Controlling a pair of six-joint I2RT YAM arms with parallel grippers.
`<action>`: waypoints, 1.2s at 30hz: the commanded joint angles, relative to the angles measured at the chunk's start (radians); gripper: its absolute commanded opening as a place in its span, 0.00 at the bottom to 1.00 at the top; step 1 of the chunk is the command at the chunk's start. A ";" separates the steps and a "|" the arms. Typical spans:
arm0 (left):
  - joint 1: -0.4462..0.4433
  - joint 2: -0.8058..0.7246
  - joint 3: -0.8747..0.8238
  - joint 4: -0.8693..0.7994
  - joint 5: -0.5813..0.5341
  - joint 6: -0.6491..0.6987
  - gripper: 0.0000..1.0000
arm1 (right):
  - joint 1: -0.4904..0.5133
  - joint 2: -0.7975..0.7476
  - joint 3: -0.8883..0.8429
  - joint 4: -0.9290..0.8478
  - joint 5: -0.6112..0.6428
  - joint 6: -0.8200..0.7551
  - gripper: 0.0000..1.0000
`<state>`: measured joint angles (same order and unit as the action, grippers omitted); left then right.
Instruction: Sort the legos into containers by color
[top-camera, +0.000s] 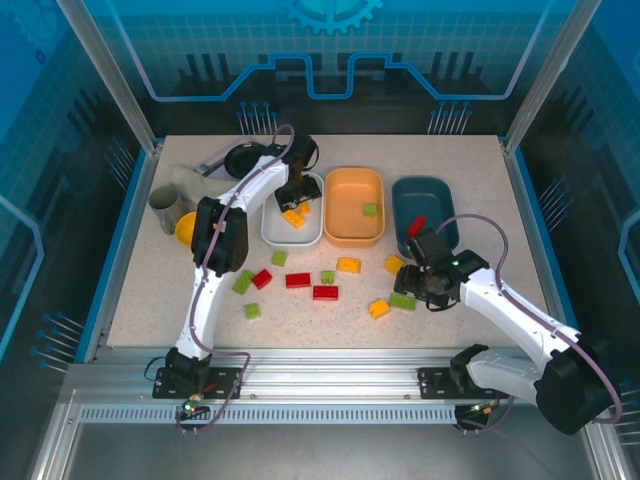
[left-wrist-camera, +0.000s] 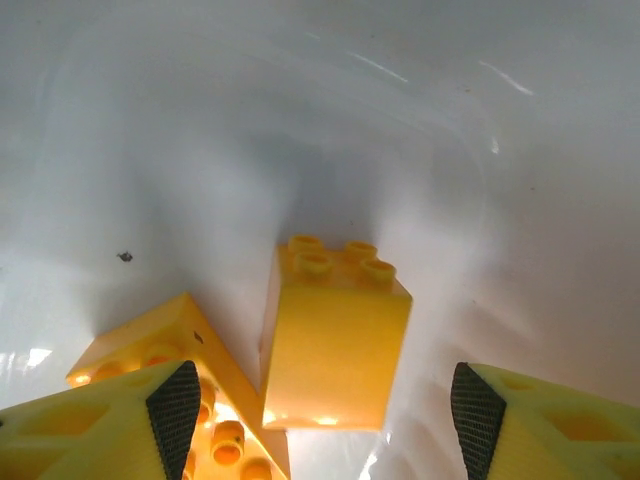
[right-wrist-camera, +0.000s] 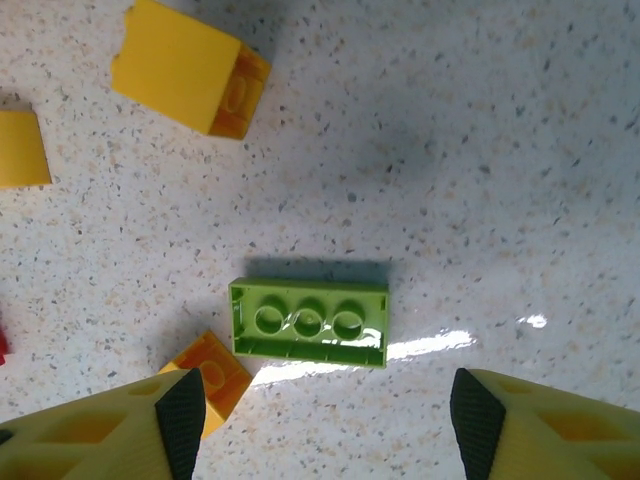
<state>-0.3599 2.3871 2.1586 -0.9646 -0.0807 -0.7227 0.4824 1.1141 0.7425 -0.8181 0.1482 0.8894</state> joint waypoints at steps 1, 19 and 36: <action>-0.008 -0.183 -0.063 0.016 0.030 0.015 0.72 | -0.002 0.052 0.016 0.005 -0.066 0.083 0.72; -0.235 -0.908 -0.906 0.370 0.212 -0.056 0.78 | 0.000 0.339 0.071 0.048 -0.075 -0.038 0.87; -0.276 -0.988 -1.012 0.410 0.228 -0.087 0.77 | 0.003 0.416 0.016 0.103 -0.096 0.001 0.73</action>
<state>-0.6212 1.4055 1.1564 -0.5842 0.1291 -0.7876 0.4839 1.5143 0.7792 -0.7269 0.0669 0.8734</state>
